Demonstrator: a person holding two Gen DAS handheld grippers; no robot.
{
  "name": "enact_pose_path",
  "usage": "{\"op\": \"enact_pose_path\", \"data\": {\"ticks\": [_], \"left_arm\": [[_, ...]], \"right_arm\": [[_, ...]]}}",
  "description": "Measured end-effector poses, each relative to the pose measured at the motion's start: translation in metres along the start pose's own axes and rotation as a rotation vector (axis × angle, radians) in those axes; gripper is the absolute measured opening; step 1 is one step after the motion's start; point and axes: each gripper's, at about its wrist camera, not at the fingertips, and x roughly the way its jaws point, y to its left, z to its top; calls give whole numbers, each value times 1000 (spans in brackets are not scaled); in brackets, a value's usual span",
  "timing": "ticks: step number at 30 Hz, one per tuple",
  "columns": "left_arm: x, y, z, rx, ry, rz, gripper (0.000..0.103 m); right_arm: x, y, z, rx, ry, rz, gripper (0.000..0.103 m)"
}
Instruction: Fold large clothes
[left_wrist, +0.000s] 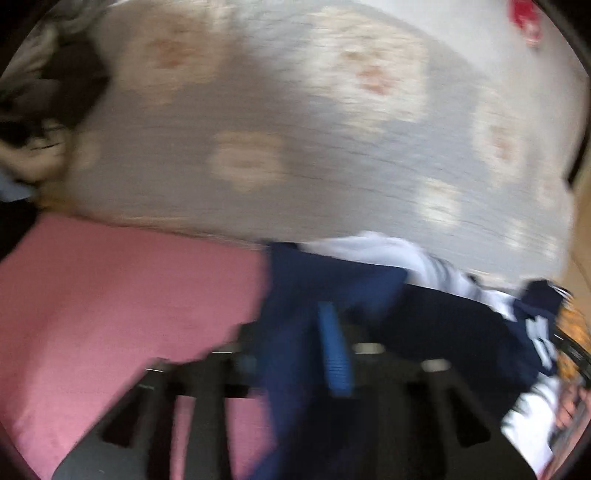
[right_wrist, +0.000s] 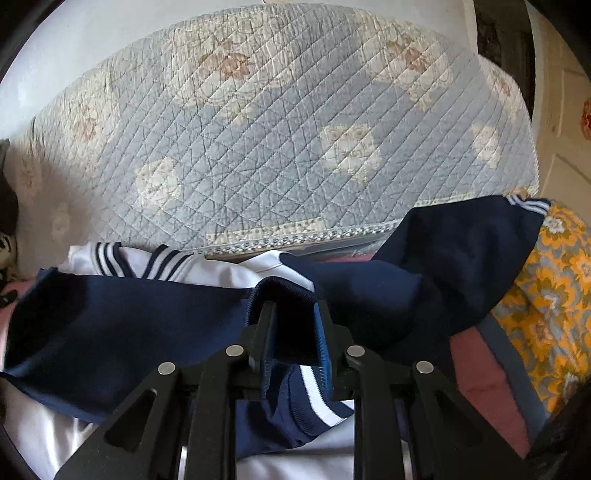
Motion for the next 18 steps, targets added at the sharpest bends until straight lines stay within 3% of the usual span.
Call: {"op": "enact_pose_path", "data": {"ticks": [1, 3, 5, 8, 10, 12, 14, 15, 16, 18], "left_arm": [[2, -8, 0, 24, 7, 20, 60], [10, -18, -2, 69, 36, 105, 60], [23, -18, -7, 88, 101, 124, 60], [30, -4, -5, 25, 143, 215, 53], [20, 5, -1, -20, 91, 236, 38], [10, 10, 2, -38, 34, 301, 32], [6, 19, 5, -71, 18, 366, 6], [3, 23, 3, -90, 15, 398, 0], [1, 29, 4, -108, 10, 397, 0], [-1, 35, 8, -136, 6, 231, 0]], "right_arm": [[0, -1, 0, 3, 1, 3, 23], [1, -1, 0, 3, 2, 1, 23], [1, -1, 0, 4, 1, 1, 23], [1, -1, -1, 5, -1, -2, 23], [2, 0, -1, -2, 1, -8, 24], [3, 1, -1, -10, 1, -15, 24], [3, 2, -1, -14, 3, -15, 24], [3, 3, -1, -17, 4, -16, 24], [3, 3, -1, -20, 4, -19, 24], [3, 3, -1, -22, 4, -22, 24]]}}
